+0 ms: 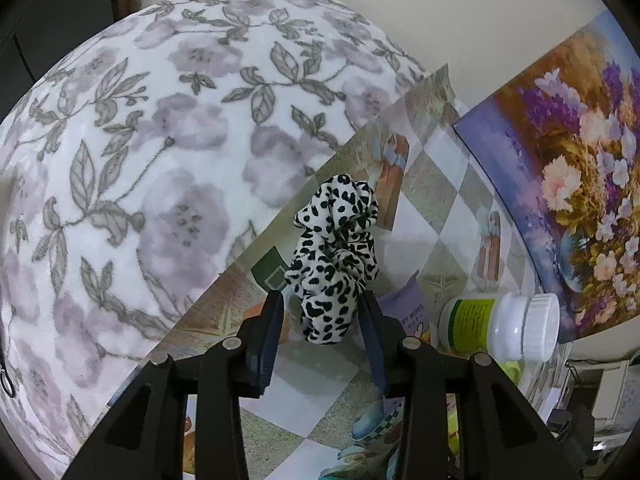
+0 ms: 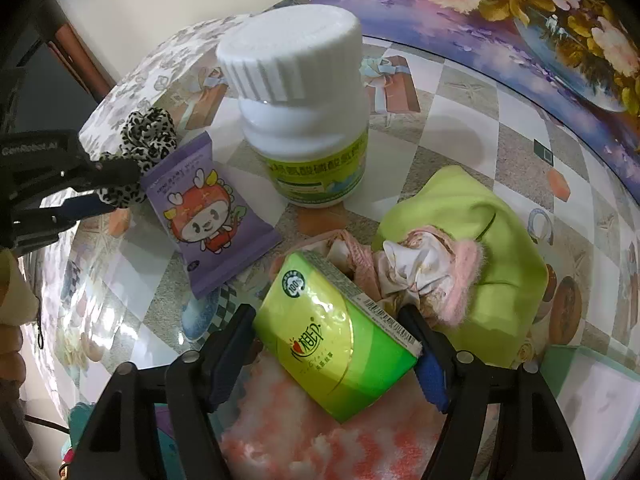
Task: Organize soft objects
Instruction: 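Lift the scrunchie with the left tool while the right tool lifts the tissue pack, then carry the scrunchie in the left tool and tissue pack in the right tool over the tray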
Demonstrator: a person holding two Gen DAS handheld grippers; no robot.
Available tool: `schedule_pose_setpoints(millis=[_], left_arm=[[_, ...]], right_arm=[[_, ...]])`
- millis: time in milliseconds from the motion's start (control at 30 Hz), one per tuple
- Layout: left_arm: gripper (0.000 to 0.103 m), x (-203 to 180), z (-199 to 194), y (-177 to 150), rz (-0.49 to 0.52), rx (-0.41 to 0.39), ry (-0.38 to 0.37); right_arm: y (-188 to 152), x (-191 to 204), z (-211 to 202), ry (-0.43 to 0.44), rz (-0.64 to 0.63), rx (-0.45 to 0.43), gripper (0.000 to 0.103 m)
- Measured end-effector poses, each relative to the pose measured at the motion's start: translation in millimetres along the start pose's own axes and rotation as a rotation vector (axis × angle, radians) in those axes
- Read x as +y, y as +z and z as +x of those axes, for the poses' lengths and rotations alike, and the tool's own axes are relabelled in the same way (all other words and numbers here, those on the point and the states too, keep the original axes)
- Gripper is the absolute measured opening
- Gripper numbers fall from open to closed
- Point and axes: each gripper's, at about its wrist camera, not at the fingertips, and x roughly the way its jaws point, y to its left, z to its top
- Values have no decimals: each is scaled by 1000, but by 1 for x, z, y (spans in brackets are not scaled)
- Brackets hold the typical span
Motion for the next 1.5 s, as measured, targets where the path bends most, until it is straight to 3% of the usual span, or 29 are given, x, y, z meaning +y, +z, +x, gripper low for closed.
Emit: schedule_pose_setpoints(millis=[67,133,233,600,1067,1300,1500], left_arm=[[39,2,-1,0,-2,-9,-1],[25,3,-1,0,-3,-17,-6],[20,1,0,1,3,-24,-5],[19,-8,-9,3,29,-62,-8],[18,-31,-71,-9,99,-184,-19],[18,-71,-113,-36,189,-244,-44],[18,-114,-132,-81,310,-266,-50]], right_arm=[[-1,-1,-1,1,0,0,75],[-1,-1,-1,0,-1,1,75],[-1,-1,-1,0,-3,4,75],[1,-7,-22,41,31,-21,75],[-1,-22,-74,53,69,-109,75],[-10,-36,-115,23,107,-168,75],[-25,-59,-152,1,169,-228,75]])
